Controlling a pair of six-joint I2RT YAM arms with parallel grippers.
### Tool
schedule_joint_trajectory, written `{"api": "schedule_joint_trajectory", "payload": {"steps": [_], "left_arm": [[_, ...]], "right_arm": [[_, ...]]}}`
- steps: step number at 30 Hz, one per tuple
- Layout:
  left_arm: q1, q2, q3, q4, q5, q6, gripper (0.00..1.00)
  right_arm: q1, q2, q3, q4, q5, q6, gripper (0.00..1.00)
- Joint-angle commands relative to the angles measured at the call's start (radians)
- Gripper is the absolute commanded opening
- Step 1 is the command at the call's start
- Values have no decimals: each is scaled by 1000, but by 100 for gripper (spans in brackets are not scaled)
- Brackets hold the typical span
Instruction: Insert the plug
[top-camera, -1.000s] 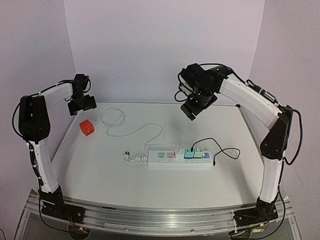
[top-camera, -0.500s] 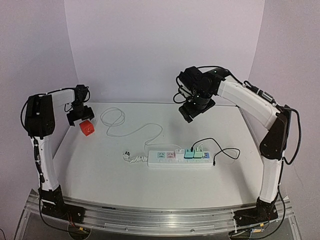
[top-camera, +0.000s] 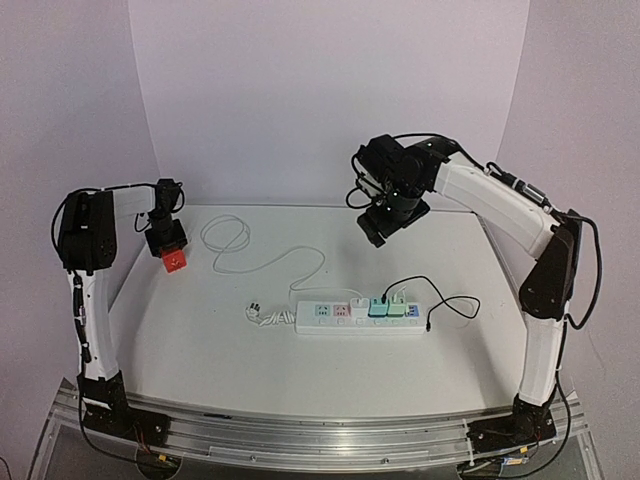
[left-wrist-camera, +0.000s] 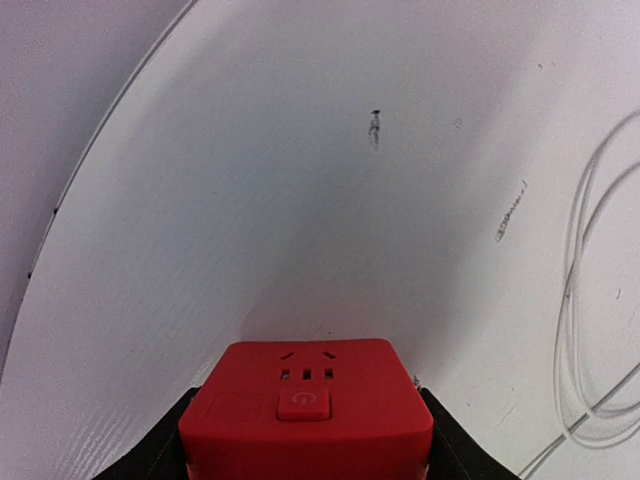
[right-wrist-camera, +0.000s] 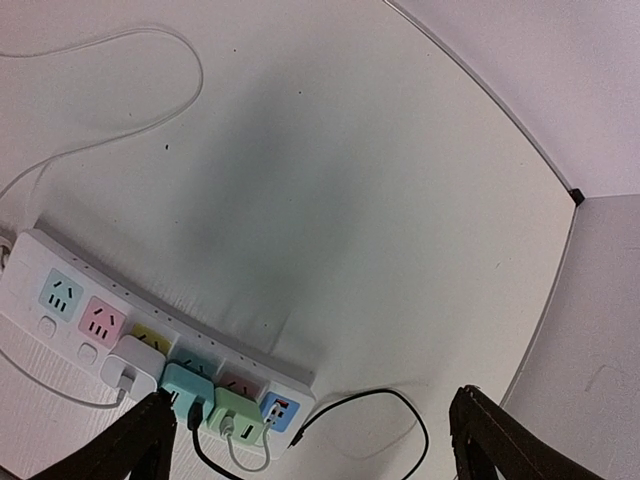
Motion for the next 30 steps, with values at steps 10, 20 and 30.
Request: {"api": "schedule_joint_trajectory", "payload": {"steps": [10, 20, 30], "left_arm": [[-24, -126, 11, 67, 77, 83, 0], [-244, -498, -339, 618, 330, 612, 0], [-451, -786, -718, 1076, 674, 1124, 0]], "right_arm": [[11, -9, 51, 11, -57, 17, 92], [10, -6, 200, 11, -254, 122, 93], [10, -1, 334, 21, -510, 265, 93]]}}
